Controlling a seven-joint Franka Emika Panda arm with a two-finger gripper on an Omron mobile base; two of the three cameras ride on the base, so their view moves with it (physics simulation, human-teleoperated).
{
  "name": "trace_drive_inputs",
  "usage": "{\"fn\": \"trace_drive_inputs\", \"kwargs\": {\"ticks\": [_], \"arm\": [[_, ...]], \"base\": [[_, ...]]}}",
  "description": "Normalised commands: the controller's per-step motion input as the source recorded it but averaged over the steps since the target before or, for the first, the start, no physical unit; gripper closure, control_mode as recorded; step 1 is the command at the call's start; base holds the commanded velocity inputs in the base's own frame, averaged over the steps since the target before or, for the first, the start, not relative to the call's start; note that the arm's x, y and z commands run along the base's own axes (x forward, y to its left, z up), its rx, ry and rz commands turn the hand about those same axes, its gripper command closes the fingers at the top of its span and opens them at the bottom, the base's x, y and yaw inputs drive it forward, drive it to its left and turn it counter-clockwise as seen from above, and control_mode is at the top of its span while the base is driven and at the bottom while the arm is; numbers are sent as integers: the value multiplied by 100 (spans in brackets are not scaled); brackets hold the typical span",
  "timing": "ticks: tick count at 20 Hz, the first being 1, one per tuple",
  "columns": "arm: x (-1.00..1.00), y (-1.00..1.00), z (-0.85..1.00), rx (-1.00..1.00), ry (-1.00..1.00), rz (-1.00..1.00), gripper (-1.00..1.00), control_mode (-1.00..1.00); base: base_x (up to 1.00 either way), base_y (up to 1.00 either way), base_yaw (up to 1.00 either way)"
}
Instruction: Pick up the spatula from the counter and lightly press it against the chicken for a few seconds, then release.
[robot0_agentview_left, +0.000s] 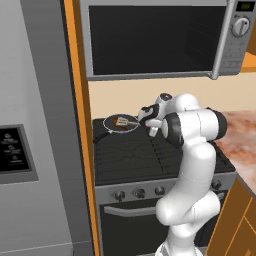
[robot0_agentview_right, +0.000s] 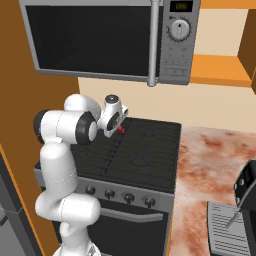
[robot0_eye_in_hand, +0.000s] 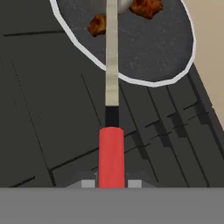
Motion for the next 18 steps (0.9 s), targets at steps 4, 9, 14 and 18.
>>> {"fn": "trace_drive_inputs", "kwargs": {"ticks": [4, 9, 14, 18], "arm": [[31, 7, -20, -1, 0, 0, 100, -100], [26, 4, -18, -1, 0, 0, 100, -100], [23, 3, -14, -1, 0, 0, 100, -100], [14, 2, -14, -2, 0, 0, 100, -100]], "base": [[0, 0, 0], [0, 0, 0], [0, 0, 0], [0, 0, 0]]}}
